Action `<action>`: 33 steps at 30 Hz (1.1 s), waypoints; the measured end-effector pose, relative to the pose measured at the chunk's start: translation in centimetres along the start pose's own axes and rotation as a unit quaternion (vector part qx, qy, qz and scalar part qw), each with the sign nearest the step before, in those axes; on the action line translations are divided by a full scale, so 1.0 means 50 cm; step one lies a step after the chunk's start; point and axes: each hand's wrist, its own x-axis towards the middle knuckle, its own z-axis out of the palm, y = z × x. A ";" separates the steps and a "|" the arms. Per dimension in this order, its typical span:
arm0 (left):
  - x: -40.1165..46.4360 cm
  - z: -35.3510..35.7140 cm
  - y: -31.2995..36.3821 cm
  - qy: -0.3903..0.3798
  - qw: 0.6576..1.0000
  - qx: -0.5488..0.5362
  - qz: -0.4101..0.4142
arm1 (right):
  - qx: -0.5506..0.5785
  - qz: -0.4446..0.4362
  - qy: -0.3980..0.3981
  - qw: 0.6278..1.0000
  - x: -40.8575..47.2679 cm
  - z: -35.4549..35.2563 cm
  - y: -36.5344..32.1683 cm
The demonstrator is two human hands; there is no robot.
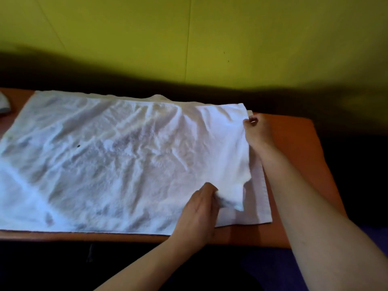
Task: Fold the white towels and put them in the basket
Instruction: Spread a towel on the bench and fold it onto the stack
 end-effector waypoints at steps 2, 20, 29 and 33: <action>-0.004 -0.030 0.023 0.028 0.992 -0.096 -0.077 | 0.091 0.048 -0.023 0.994 -0.009 -0.004 -0.022; -0.190 -0.437 -0.053 0.298 0.923 -0.171 -0.175 | 0.322 0.076 -0.151 0.932 -0.243 0.241 -0.493; -0.263 -0.589 -0.189 0.384 0.863 -0.217 -0.245 | 0.241 -0.012 -0.179 0.954 -0.364 0.499 -0.674; -0.282 -0.644 -0.242 0.408 0.852 -0.193 -0.264 | 0.202 -0.034 -0.196 0.959 -0.393 0.605 -0.702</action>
